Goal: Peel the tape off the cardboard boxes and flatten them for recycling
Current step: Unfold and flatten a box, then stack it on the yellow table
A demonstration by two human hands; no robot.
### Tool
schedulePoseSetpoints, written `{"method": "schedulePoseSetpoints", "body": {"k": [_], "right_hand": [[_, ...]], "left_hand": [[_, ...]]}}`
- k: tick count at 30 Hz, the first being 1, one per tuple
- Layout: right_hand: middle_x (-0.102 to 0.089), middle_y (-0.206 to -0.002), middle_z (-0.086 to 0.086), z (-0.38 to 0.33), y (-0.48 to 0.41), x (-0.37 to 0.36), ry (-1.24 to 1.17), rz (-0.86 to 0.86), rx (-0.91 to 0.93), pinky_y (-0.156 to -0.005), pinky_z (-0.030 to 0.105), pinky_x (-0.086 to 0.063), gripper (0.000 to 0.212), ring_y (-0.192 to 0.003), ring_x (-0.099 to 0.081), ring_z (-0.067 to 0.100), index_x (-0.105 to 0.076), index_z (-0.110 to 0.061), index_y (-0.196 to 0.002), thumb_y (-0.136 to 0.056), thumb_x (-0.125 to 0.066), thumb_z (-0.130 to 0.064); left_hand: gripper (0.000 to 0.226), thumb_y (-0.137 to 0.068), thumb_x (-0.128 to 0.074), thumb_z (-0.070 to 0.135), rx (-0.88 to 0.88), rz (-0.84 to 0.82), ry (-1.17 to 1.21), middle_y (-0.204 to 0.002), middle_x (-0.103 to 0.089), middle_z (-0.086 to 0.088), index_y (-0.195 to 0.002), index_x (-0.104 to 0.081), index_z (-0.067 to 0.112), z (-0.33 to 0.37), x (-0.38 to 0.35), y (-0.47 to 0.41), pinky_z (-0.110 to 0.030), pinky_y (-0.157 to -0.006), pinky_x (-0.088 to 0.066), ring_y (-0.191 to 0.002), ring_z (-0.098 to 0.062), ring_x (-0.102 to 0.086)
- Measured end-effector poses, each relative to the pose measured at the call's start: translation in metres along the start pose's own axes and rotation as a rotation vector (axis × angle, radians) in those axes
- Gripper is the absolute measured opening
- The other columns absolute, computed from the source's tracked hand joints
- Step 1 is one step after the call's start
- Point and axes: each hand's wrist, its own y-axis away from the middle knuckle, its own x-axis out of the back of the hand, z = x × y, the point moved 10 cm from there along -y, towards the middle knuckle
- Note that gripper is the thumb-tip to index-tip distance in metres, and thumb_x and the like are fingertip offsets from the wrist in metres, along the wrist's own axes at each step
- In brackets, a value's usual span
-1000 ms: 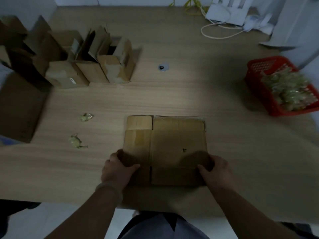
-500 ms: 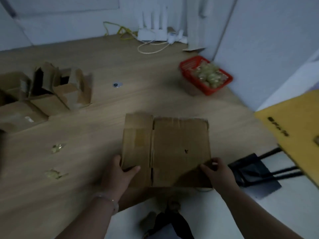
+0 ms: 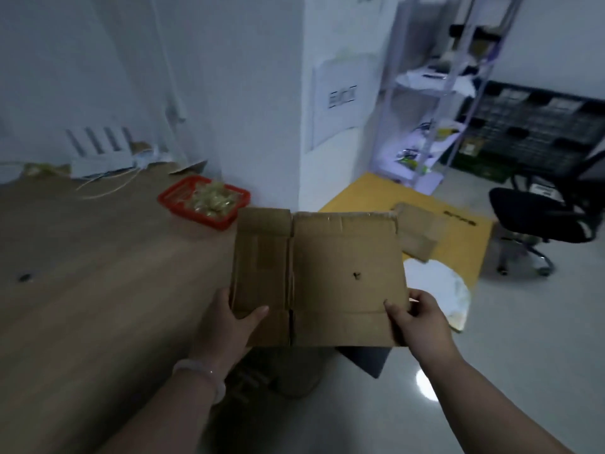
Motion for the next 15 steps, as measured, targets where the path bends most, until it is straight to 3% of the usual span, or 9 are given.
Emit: {"method": "schedulePoseSetpoints", "body": {"k": [2, 6, 12, 15], "right_hand": [[-0.064, -0.1, -0.001, 0.011, -0.014, 0.054, -0.026, 0.053, -0.004, -0.082, 0.042, -0.053, 0.036, -0.093, -0.063, 0.021, -0.052, -0.021, -0.114, -0.085, -0.07, -0.031], [-0.061, -0.097, -0.007, 0.042, -0.042, 0.174, -0.061, 0.176, 0.013, -0.063, 0.028, -0.048, 0.036, -0.084, -0.06, 0.007, -0.051, -0.022, -0.117, -0.086, -0.068, -0.032], [-0.061, -0.099, -0.004, 0.091, -0.084, 0.341, -0.016, 0.345, -0.009, -0.062, 0.026, -0.043, 0.041, -0.082, -0.058, 0.008, -0.053, -0.018, -0.123, -0.087, -0.067, -0.032], [-0.06, -0.1, -0.005, 0.108, -0.102, 0.395, -0.029, 0.394, -0.021, -0.066, 0.027, -0.043, 0.043, -0.085, -0.058, 0.012, -0.054, -0.017, -0.125, -0.087, -0.067, -0.032]], "left_hand": [[0.053, -0.069, -0.071, 0.063, -0.072, -0.022, 0.01, -0.089, -0.046, 0.028, -0.106, -0.039, 0.04, 0.044, -0.044, 0.006, -0.016, -0.058, -0.038, -0.074, 0.005, -0.045], [0.055, -0.07, -0.072, 0.059, -0.198, -0.076, 0.027, -0.091, -0.046, 0.022, -0.107, -0.04, 0.035, 0.127, -0.148, 0.027, -0.023, -0.068, -0.04, -0.084, -0.008, -0.049], [0.054, -0.074, -0.07, 0.057, -0.225, -0.283, 0.093, -0.093, -0.052, 0.021, -0.11, -0.038, 0.034, 0.231, -0.305, 0.062, -0.016, -0.055, -0.041, -0.077, 0.003, -0.051], [0.058, -0.075, -0.071, 0.056, -0.26, -0.306, 0.079, -0.093, -0.054, 0.018, -0.116, -0.041, 0.028, 0.27, -0.353, 0.074, -0.016, -0.055, -0.042, -0.078, -0.002, -0.054]]}}
